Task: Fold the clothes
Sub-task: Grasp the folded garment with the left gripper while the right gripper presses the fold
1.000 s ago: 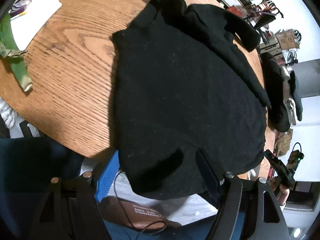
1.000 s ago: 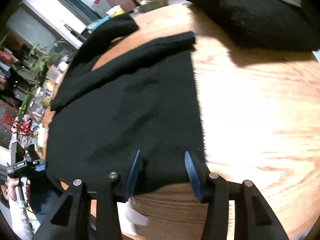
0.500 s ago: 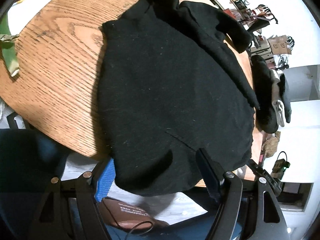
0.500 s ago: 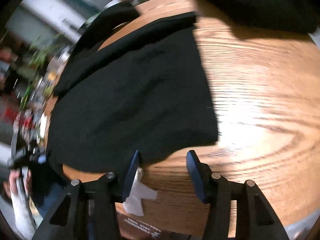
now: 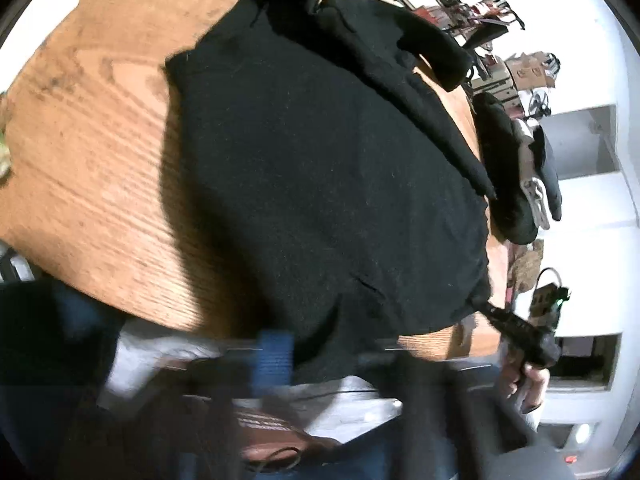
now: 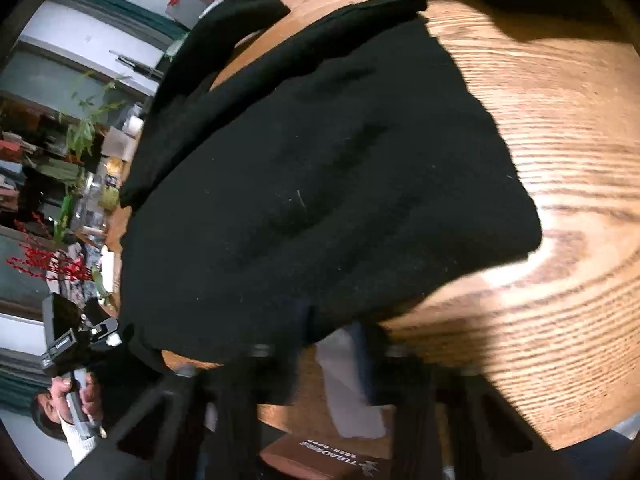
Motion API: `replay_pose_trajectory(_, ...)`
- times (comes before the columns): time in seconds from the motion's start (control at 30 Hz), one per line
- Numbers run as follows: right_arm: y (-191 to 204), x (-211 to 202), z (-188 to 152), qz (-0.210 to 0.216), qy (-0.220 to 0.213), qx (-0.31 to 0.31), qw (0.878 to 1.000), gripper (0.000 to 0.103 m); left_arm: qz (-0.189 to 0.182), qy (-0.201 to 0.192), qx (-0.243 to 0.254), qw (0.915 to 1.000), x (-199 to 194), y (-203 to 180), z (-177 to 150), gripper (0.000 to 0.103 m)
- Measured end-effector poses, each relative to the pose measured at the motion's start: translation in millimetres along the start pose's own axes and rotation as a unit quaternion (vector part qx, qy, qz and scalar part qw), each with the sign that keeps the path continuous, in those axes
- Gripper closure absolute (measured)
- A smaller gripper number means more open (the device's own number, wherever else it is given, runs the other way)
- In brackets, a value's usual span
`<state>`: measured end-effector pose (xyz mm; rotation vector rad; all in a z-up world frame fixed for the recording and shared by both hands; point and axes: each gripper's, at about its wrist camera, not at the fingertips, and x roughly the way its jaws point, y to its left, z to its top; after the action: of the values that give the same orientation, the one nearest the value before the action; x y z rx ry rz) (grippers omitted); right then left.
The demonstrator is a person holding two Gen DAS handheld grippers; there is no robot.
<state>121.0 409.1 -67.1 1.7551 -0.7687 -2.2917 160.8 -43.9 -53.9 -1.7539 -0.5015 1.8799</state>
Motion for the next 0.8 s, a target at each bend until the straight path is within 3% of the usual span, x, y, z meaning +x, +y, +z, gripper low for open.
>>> replay_pose_trajectory(0.17,20.6,-24.2,10.8,0.004,-0.023,-0.031,0.999,0.097,-0.017,-0.026,0.031,0.999,-19.1,-13.9,16.2,0.097)
replay_pose_trajectory(0.37,47.5,-48.4,61.8,-0.012,-0.056,-0.056,0.997,0.097,-0.021,-0.062,0.035,0.9972,-34.0,-22.4,63.2,0.097)
replay_pose_trajectory(0.6,49.1,-3.1,120.0,-0.061,-0.036,-0.05,0.996,0.097,0.015,-0.057,-0.004,0.9983,1.4,-12.1,118.3,0.097)
replay_pose_trajectory(0.73,36.8,26.1,127.6,-0.078,-0.016,-0.048,0.996,0.097,0.032,-0.044,-0.028,0.9981,21.6,1.2,130.3,0.097)
replay_pose_trajectory(0.8,33.0,32.7,128.4,-0.07,-0.015,-0.044,0.996,0.096,0.019,-0.04,-0.046,0.998,24.2,8.8,132.1,0.097)
